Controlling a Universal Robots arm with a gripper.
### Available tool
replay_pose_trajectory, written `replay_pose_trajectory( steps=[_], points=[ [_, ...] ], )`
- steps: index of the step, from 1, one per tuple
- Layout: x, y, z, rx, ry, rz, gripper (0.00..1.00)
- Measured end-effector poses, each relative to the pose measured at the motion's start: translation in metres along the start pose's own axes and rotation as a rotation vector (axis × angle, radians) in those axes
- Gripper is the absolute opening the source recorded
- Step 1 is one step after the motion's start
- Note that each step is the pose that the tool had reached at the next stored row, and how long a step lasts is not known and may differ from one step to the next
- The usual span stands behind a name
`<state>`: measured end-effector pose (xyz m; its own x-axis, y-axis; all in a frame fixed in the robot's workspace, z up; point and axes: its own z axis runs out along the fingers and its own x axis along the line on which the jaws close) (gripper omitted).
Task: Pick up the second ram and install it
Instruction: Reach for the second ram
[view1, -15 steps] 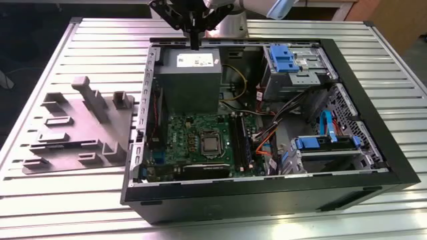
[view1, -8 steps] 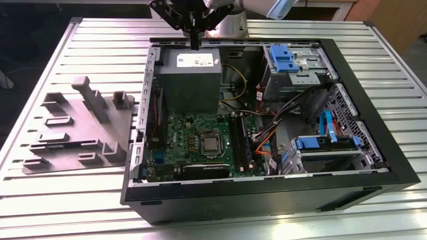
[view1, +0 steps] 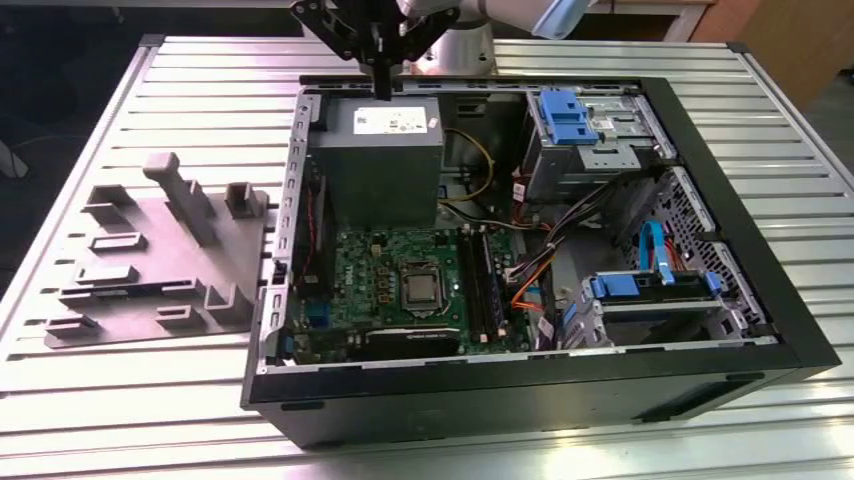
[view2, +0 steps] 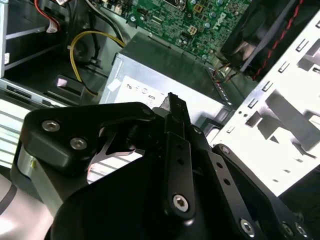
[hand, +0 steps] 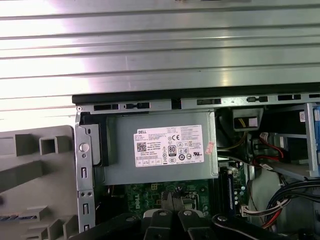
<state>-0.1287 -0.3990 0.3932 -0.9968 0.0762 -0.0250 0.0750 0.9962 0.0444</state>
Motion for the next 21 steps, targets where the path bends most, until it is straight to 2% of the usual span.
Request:
replay_pose_trajectory(
  steps=[4, 8, 21],
  points=[
    [0.0079, -0.0006, 0.0001, 0.0000, -0.0007, 0.000, 0.10],
    [0.0199, -0.0015, 0.0002, -0.0001, -0.0021, 0.000, 0.10],
    [0.0681, -0.0052, 0.0009, -0.0007, -0.0094, 0.000, 0.10]
  ],
)
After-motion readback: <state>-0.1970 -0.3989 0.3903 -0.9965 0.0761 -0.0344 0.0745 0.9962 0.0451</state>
